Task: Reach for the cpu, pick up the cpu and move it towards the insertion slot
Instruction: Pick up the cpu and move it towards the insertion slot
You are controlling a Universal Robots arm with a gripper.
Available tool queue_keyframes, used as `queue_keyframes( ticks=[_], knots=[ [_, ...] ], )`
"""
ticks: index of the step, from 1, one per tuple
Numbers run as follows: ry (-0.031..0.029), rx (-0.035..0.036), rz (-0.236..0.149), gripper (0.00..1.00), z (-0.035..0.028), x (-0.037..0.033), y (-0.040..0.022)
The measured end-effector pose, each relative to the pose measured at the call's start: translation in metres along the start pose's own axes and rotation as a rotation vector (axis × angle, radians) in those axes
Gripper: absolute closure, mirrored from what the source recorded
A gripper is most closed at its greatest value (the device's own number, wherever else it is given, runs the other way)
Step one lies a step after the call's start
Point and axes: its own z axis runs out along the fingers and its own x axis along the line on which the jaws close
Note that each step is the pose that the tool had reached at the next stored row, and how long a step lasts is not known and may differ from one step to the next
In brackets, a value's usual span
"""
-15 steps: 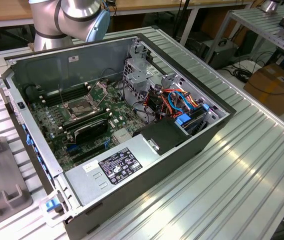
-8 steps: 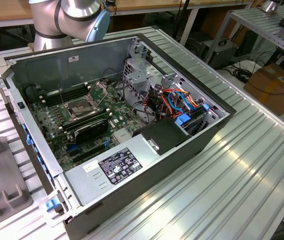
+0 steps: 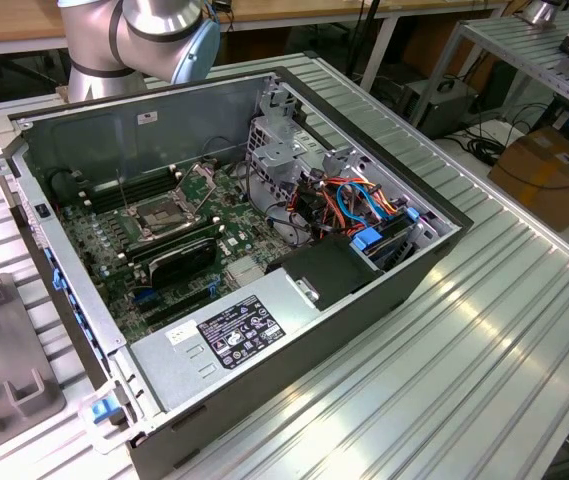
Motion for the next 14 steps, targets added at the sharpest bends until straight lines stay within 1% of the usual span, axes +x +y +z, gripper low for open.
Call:
queue_keyframes(
  ticks=[4,14],
  knots=[
    [-0.0001,-0.0001,0.000,0.45,-0.0020,0.0000,0.0001],
    [0.0000,0.0000,0.000,0.45,-0.0028,0.0000,0.0001]
  ],
)
